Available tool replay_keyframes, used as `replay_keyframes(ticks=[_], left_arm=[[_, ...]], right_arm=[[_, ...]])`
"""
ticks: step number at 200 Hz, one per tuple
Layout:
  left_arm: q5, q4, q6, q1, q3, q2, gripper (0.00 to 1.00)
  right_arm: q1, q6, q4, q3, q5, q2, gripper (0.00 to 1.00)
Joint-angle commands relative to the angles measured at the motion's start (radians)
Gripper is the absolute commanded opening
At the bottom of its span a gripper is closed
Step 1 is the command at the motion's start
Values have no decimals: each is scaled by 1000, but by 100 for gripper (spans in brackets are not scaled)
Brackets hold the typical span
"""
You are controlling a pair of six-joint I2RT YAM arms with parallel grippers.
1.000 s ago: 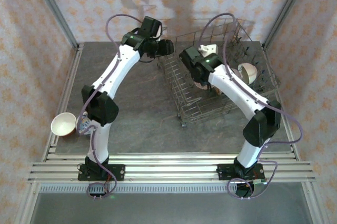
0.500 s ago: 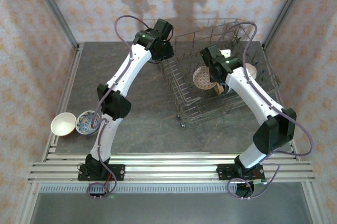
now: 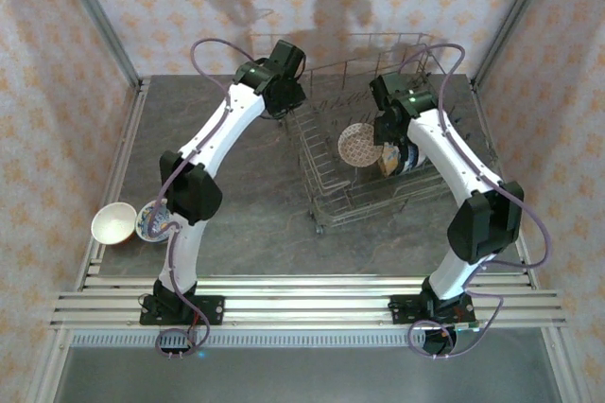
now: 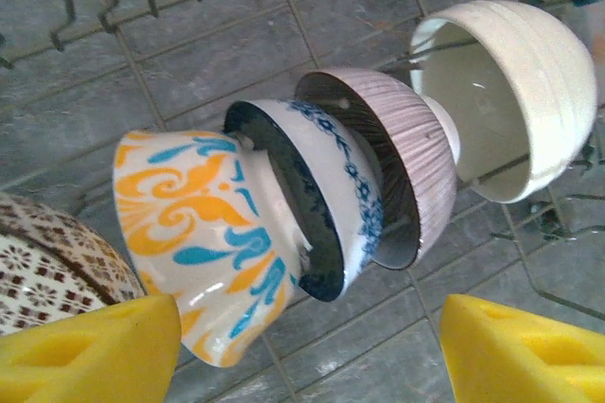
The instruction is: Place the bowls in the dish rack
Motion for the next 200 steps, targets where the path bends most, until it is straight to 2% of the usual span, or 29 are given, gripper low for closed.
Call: replay_keyframes(ticks=[1,46,61,88,122,138,180,200], left_arm=[[-20,-5,-125,7,-74,-65,0],[-17,70,-219,8,-187,-129,0],[-15,105,-273,7,-240,-159,0],[-19,199,-389,7,-367,-229,0],[-19,249,-457,3,-431,-278,0],[-16,260,-470,1,-434,-279,0],[1,282,-513,-12,-434,-269,0],[3,294,-554,-22,-439,-265,0]], right_arm=[[0,-30,-5,57,-140,54,73],[-18,-71,11,99,-210,62,69],[-23,-84,17,108,-193,48,70],[-39,-132,10,142,-235,45,70],[-40,-223,14,150,-442,55,69],[-41,-252,0,161,-496,83,68],[-50,-274,-48,204,-394,199,61],[-56,-280,-51,217,-399,219,56]])
